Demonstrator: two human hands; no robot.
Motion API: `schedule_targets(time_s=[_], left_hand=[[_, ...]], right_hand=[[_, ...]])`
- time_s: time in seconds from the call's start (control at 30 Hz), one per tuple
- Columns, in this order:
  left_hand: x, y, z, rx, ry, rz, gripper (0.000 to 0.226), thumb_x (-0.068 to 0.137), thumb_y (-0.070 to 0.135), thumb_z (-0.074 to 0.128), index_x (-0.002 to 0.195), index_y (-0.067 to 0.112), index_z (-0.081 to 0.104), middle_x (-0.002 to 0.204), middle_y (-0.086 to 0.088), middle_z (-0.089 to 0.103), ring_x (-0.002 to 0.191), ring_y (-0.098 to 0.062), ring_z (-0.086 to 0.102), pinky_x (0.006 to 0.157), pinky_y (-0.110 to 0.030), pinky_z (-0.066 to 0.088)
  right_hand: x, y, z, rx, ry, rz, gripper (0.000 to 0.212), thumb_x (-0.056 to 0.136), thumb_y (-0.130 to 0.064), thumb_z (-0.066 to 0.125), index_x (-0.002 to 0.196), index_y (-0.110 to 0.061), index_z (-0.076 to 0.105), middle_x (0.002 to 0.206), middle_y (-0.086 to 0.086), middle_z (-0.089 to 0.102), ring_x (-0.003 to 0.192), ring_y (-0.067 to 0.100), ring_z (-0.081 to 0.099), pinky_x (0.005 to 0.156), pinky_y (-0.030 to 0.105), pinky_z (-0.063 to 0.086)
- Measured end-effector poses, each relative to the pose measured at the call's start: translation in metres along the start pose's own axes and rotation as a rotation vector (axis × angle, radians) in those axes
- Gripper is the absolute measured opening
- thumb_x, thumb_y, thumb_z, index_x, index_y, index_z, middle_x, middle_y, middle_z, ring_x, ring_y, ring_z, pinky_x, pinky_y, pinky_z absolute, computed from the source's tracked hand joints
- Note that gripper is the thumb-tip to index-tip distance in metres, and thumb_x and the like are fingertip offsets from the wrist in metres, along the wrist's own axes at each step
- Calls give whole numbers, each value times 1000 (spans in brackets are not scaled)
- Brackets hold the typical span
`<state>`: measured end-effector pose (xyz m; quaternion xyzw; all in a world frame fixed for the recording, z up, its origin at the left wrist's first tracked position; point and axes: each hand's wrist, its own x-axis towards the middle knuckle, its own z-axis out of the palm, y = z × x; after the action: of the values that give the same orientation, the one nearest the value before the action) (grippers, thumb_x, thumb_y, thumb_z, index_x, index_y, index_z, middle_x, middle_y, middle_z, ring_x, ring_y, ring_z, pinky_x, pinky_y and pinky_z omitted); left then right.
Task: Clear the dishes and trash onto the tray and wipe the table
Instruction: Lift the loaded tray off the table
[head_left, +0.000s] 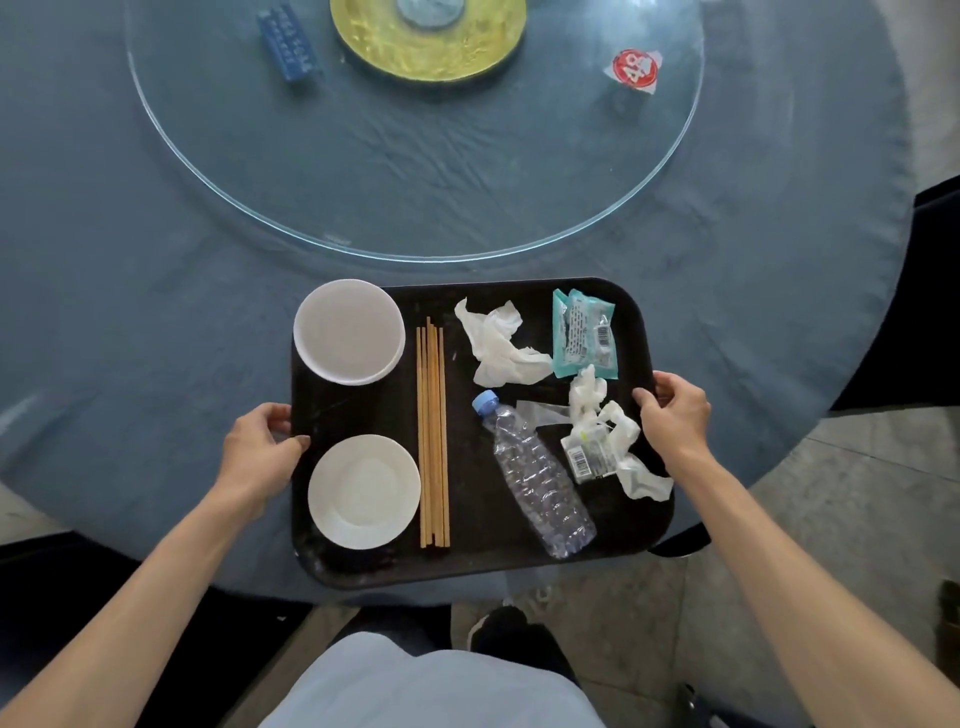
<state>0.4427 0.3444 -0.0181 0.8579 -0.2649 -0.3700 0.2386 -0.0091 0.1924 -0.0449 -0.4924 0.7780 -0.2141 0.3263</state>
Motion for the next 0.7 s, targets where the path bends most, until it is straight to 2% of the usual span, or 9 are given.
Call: schedule_targets(time_s=[0.13,0.3,0.47,0.53,0.63,0.7], left_hand=[[-6,24,1,54,-39,91,26,86,2,75,104,18,65,95,-3,67,83,-28,63,75,-41,55],[-12,64,11,106,-143,201,27,86,1,74,108,13,67,93,-2,67,89,-28,64,84,-47,57],[-25,118,36,197,-250,336,29,85,-2,71,112,8,68,95,-11,70,82,-31,64,84,-48,58],[-37,137,50,243,-279,414,28,84,-1,71,109,10,68,90,-8,70,78,-31,65,81,-46,58],[-59,162,71,302,-325,521,26,82,1,72,104,14,68,82,2,68,69,-21,64,73,-37,52],[-77,178,87,317,-368,555,27,82,1,72,104,16,69,82,2,68,67,-19,63,71,-34,49]], right_hand=[[-4,12,-20,2,50,19,26,90,-13,74,116,-12,75,97,1,76,94,21,72,91,41,59],[-23,37,-59,-10,143,63,25,89,-15,76,114,-13,75,97,1,75,92,20,70,89,39,57],[-58,68,-109,9,278,152,29,88,-14,78,117,-10,74,90,-5,68,85,16,65,81,29,48],[-74,85,-130,23,331,193,29,88,-14,78,117,-9,74,92,-2,70,84,16,64,80,26,45],[-106,113,-163,37,409,255,28,88,-13,78,116,-8,74,97,5,73,83,18,65,79,26,45],[-131,132,-186,65,468,292,29,88,-12,79,115,-6,74,98,8,75,83,18,65,81,27,47]])
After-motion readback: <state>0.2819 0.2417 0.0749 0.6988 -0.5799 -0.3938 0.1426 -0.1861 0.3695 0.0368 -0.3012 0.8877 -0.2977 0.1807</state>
